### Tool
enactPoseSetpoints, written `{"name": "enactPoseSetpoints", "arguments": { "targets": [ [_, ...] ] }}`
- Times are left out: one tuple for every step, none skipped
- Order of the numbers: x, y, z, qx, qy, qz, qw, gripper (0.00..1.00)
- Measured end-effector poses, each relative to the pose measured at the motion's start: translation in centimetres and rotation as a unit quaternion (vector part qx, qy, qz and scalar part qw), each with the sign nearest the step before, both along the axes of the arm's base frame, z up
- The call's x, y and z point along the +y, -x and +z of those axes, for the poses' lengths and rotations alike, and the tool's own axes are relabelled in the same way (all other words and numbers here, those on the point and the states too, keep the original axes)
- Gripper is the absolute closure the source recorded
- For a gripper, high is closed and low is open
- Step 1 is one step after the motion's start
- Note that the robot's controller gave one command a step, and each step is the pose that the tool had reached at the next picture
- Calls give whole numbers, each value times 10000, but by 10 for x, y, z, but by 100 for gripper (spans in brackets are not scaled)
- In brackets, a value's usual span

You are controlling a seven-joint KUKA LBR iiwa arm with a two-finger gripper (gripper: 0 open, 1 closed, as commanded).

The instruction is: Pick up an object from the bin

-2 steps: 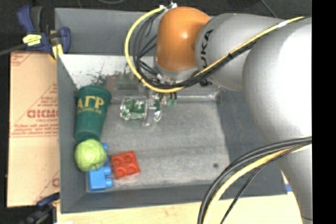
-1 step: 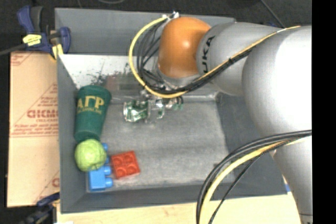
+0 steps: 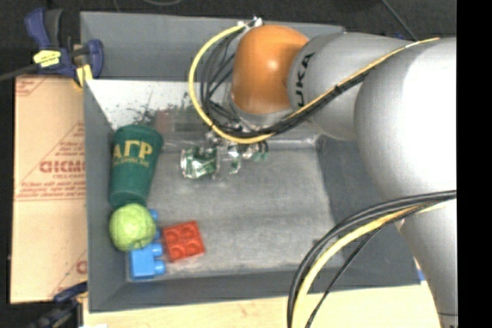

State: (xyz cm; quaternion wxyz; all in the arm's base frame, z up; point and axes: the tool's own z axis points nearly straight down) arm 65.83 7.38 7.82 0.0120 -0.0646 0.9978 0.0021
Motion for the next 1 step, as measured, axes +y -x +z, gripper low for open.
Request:
{"name": "enactPoseSetpoints", "arguments": {
  "targets": [
    [-12, 18, 127, 94, 31, 196, 9998, 100]
  ]
}}
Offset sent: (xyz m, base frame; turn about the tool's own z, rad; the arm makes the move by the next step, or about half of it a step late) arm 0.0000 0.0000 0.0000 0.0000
